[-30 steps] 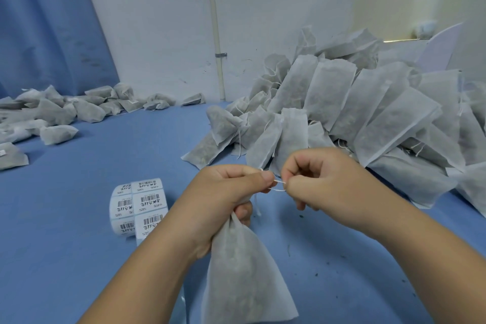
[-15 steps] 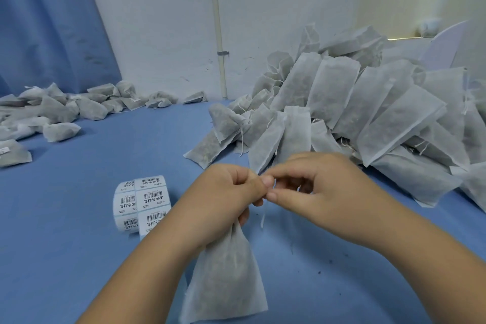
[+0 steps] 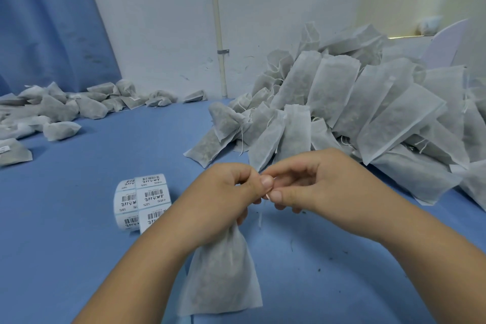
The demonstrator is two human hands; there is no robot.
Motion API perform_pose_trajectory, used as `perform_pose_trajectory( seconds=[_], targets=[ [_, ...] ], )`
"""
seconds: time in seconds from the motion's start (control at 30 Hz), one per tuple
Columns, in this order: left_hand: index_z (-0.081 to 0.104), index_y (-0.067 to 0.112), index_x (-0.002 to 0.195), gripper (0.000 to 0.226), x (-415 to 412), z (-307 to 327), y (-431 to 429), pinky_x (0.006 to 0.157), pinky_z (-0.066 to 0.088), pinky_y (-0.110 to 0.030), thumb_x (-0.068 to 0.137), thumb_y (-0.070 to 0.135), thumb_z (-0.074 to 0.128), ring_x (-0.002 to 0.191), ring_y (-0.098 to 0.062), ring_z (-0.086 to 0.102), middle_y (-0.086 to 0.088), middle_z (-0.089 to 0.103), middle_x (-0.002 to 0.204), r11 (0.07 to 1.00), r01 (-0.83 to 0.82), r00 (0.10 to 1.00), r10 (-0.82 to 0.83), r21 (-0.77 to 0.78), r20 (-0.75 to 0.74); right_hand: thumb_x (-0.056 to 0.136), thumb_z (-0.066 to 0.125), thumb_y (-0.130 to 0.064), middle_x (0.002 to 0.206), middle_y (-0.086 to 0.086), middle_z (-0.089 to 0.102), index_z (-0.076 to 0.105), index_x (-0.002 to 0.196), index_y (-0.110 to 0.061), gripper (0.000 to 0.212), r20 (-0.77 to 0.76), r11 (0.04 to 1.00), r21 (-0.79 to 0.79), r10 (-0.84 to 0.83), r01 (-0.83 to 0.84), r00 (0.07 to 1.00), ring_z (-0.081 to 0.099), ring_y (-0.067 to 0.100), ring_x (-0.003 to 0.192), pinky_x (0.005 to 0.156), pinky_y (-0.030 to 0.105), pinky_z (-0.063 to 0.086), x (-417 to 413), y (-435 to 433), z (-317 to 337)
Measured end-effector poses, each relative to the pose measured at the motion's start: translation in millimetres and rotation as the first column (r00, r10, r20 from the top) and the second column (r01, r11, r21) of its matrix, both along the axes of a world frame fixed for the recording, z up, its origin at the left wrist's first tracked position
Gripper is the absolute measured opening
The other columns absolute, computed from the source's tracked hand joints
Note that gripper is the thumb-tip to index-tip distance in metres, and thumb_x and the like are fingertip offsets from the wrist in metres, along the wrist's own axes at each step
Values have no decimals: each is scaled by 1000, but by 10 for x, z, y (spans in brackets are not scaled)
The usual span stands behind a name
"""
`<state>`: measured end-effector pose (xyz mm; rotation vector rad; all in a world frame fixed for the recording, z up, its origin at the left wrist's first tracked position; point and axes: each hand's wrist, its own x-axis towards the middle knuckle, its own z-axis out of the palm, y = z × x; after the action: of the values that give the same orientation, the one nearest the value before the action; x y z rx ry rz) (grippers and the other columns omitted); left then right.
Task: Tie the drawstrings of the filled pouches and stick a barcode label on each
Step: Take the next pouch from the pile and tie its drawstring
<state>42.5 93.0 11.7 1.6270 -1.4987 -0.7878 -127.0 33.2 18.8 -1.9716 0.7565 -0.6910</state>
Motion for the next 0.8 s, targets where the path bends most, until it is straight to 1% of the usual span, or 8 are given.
perform_pose_trajectory(
  seconds=[0.13, 0.33, 0.43, 0.57, 0.67, 0.8],
  targets=[
    [59, 18, 65, 32, -5, 7, 3, 40, 30, -8, 93, 34, 62, 39, -2, 42, 18, 53, 44, 999, -2, 999, 0, -39, -43, 79, 75, -6, 79, 2, 76, 75, 92, -16, 16, 83, 994, 113, -3, -6, 997, 69, 9, 66, 56, 16, 48, 6, -13, -17],
    [59, 13, 70, 32, 3, 32, 16, 38, 28, -7, 93, 35, 60, 36, 0, 40, 18, 52, 42, 1000, 23, 999, -23, -19, -29, 76, 77, -4, 73, 8, 73, 76, 86, -15, 15, 104, 987, 163, -10, -7, 995, 62, 9, 59, 54, 17, 47, 7, -38, -38],
    [59, 14, 70, 32, 13, 29, 22, 37, 27, -7, 94, 35, 60, 34, 0, 38, 18, 52, 41, 1000, 23, 1000, -23, 10, -11, 78, 77, -8, 70, 7, 71, 78, 84, -18, 12, 64, 996, 81, -37, 32, 997, 60, 5, 56, 54, 16, 48, 14, -13, -40],
    [66, 22, 70, 29, 34, -19, 4, 42, 33, -10, 92, 40, 61, 42, -5, 45, 19, 59, 55, 1000, 8, 999, -9, 15, 46, 82, 75, -18, 62, -4, 68, 77, 76, -32, 15, -37, 988, -97, -120, 116, 992, 54, 2, 53, 54, 20, 47, 36, 8, -73],
    [66, 26, 68, 29, 25, -54, -14, 45, 36, -12, 90, 44, 60, 45, -6, 47, 20, 61, 59, 1000, 7, 997, -8, 16, 82, 84, 73, -21, 57, -9, 63, 77, 74, -29, 13, -79, 984, -117, -142, 133, 987, 52, 1, 53, 55, 23, 48, 42, -11, -99],
    [66, 25, 69, 28, 35, -48, -8, 45, 36, -12, 91, 42, 60, 45, -6, 47, 18, 62, 62, 999, 18, 997, -20, 30, 77, 86, 71, -27, 58, -8, 60, 75, 75, -26, 12, -138, 985, -116, -140, 124, 981, 54, 4, 56, 65, 35, 52, 54, -31, -119]
  ],
)
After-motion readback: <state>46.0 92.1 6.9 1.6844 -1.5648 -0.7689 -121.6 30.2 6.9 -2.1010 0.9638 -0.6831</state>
